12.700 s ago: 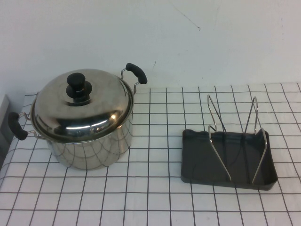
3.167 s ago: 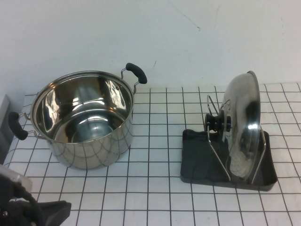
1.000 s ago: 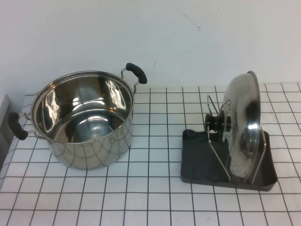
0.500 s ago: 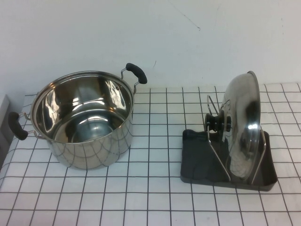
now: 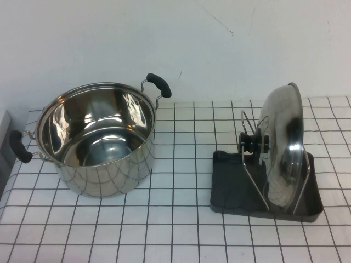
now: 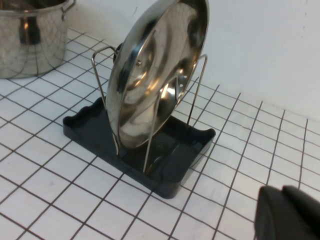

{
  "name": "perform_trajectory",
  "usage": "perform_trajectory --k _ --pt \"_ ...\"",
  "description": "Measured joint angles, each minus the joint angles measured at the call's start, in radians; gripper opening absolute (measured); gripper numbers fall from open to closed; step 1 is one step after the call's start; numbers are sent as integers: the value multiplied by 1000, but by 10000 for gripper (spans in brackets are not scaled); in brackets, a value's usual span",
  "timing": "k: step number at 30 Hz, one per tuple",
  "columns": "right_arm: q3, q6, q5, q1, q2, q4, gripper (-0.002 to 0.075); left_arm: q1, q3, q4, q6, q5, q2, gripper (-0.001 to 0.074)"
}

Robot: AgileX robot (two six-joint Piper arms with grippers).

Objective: Put pot lid on rack

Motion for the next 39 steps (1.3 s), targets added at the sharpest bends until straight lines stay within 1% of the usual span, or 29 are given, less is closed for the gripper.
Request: perform_trajectory --k 11,15,39 --pt "0 0 0 0 0 0 -1 0 -2 0 103 7 0 -2" --pt "0 2 1 41 0 2 -1 0 -2 0 112 7 0 -2" --pt "0 4 1 41 0 2 -1 0 -4 0 120 11 0 -2"
